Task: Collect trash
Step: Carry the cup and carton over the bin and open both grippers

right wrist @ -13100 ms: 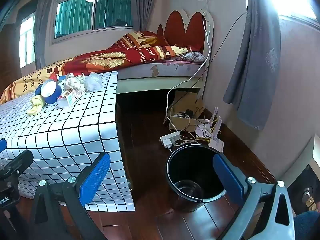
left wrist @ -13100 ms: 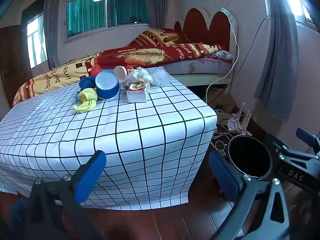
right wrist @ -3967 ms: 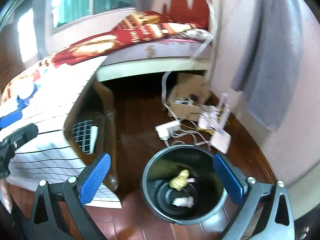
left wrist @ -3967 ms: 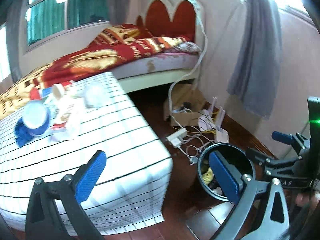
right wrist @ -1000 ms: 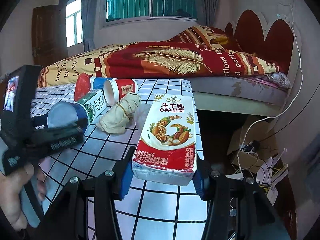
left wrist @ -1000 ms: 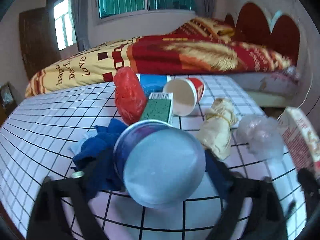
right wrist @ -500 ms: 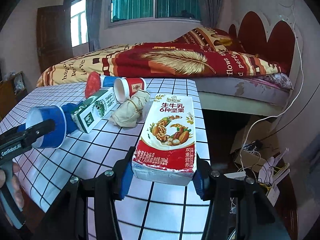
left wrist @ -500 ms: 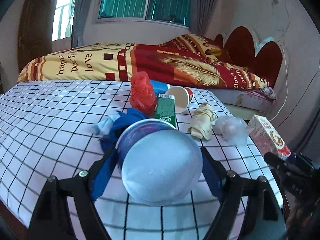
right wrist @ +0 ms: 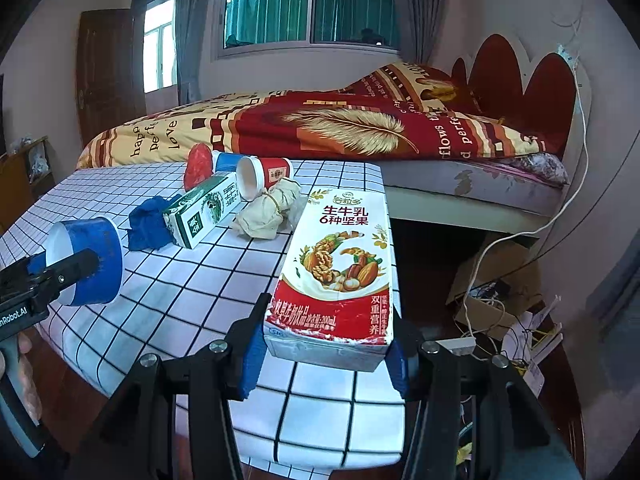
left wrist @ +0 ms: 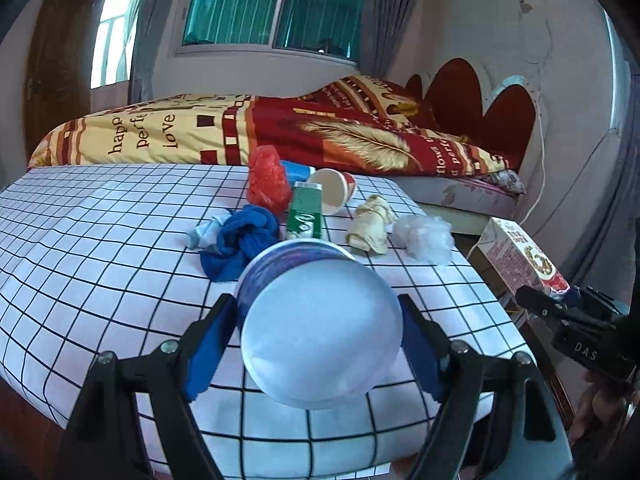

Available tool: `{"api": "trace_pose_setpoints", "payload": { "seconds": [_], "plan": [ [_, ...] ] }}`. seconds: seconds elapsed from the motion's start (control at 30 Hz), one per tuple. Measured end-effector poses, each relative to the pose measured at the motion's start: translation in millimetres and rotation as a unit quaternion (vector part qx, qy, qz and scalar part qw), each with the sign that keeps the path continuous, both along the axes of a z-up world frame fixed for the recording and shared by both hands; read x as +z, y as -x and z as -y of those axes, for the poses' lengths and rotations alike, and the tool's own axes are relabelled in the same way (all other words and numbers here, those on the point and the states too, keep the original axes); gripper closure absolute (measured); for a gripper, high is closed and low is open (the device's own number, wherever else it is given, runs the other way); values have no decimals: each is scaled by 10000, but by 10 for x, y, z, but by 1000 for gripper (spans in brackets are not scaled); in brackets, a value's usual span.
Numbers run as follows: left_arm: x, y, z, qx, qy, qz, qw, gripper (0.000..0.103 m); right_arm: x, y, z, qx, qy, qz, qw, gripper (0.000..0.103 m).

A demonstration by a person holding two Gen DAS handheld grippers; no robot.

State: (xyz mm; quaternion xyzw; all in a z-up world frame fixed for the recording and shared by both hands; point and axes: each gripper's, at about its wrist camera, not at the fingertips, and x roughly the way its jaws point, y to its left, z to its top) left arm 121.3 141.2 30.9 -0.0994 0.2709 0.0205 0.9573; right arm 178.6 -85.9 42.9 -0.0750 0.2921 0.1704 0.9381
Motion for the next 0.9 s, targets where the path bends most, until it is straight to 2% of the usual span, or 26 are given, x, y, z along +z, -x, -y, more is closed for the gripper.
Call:
{"api": "trace_pose_setpoints", "payload": {
  "seconds": [0.27,0.53,0.9],
  "plan": [
    [55,31,352,-406,-44,62,9991,24,48,198,363,-264,-52,54,9996,50],
    [81,-21,864,-954,-93,82,9954,24,-13,346,969,-732,8,-10,9973,50],
    [82,-102,1798,-1910,-157,55,9814,25,-195,647,1857,-1534,-49,-217,9879,50]
  ]
}}
